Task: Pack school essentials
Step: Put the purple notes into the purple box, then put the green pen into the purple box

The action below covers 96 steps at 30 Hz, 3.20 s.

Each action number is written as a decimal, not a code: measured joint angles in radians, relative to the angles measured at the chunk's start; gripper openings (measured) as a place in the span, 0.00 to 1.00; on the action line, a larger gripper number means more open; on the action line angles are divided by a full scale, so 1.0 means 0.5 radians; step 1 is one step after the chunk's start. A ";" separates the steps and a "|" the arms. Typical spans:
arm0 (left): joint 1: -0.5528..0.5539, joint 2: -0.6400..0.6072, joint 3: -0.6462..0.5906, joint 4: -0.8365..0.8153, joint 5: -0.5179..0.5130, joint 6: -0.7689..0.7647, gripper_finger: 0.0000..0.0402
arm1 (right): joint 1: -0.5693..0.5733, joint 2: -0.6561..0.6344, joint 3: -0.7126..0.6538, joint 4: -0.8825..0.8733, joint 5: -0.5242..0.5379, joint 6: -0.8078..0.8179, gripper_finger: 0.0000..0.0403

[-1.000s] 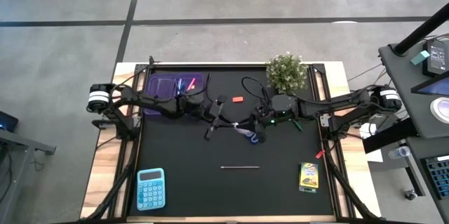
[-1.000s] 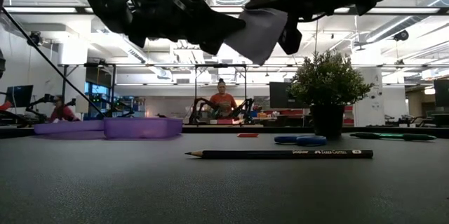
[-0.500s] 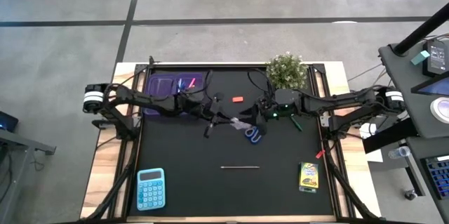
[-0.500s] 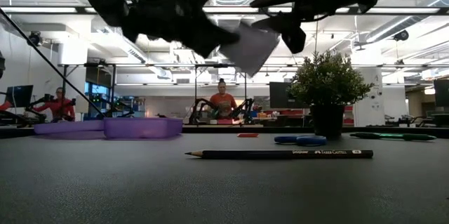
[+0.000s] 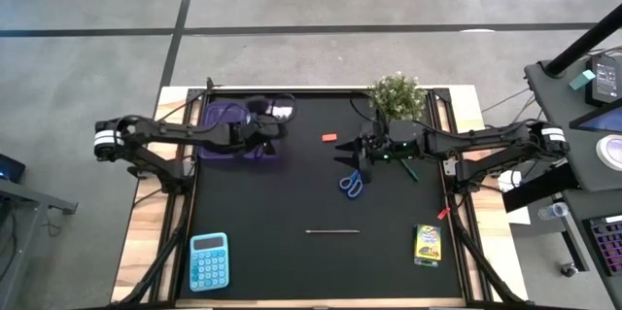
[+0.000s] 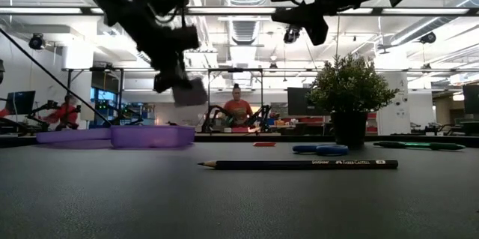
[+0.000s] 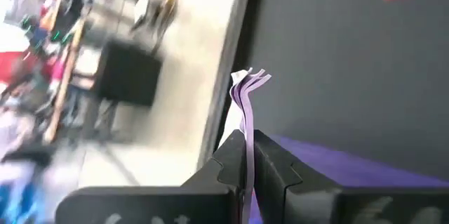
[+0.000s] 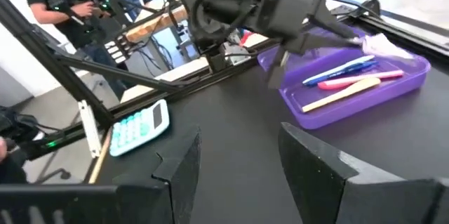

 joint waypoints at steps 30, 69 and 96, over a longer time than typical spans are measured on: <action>0.455 0.322 0.001 -0.174 0.219 0.140 0.11 | 0.004 0.018 0.000 -0.030 0.012 -0.049 0.44; 0.035 -0.386 -0.001 0.236 1.157 -0.596 0.28 | 0.002 0.162 0.000 -1.226 0.427 0.831 0.44; 0.018 -0.267 -0.002 0.423 1.190 -0.596 0.28 | -0.081 0.215 -0.013 -2.202 0.647 1.328 0.34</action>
